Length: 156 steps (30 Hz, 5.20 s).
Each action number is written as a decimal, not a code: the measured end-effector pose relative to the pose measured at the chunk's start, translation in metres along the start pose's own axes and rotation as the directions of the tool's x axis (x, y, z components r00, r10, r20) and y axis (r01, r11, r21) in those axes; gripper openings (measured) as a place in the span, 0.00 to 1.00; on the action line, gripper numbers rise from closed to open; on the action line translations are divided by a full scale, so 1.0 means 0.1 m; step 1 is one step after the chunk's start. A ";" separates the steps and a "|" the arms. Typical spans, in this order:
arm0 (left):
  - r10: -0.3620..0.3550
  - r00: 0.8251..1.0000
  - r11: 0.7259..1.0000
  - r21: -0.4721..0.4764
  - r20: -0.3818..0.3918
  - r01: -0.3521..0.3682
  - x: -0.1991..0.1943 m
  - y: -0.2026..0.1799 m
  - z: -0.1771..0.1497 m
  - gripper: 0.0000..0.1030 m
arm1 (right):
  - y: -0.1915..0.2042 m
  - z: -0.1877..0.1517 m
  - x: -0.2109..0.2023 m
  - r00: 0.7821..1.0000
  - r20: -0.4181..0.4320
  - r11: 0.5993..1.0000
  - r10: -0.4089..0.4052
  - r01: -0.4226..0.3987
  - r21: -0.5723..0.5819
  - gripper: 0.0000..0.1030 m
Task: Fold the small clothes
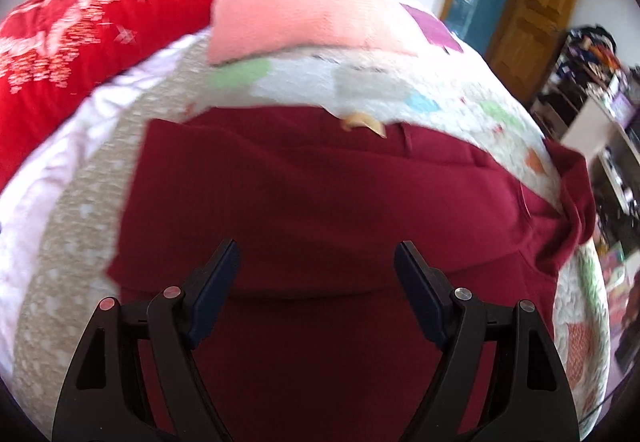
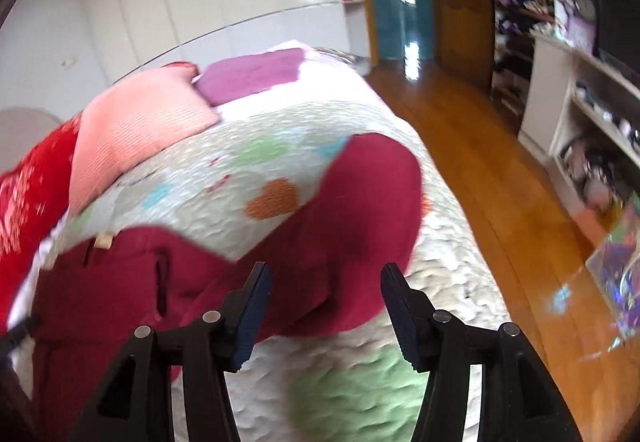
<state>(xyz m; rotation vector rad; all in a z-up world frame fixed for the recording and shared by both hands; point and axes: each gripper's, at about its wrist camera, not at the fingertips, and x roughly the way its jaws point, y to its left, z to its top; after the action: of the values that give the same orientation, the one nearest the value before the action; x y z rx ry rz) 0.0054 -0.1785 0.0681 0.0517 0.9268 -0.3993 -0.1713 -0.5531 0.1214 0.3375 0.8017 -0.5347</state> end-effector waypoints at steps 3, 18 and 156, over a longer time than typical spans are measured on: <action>-0.007 0.999 1.000 0.022 -0.032 0.008 0.11 -0.15 -0.07 0.77 | 0.04 0.20 0.06 1.000 0.026 1.000 0.001 -0.001 -0.007 0.53; 0.010 0.999 0.998 0.068 -0.041 -0.007 0.26 -0.27 -0.22 0.77 | -0.43 0.40 0.61 0.987 -0.119 0.995 -0.104 0.105 -0.003 0.05; 0.025 0.998 0.972 -0.234 0.066 -0.009 -0.28 1.33 0.07 0.53 | 1.18 -0.55 0.00 0.948 -0.125 0.931 0.294 -0.314 -0.189 0.18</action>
<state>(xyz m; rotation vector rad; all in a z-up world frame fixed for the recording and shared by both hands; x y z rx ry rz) 0.0429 -0.0477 0.0776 -0.1688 0.8996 -0.2722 -0.1361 -0.4307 0.0956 0.2896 0.8694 -0.1422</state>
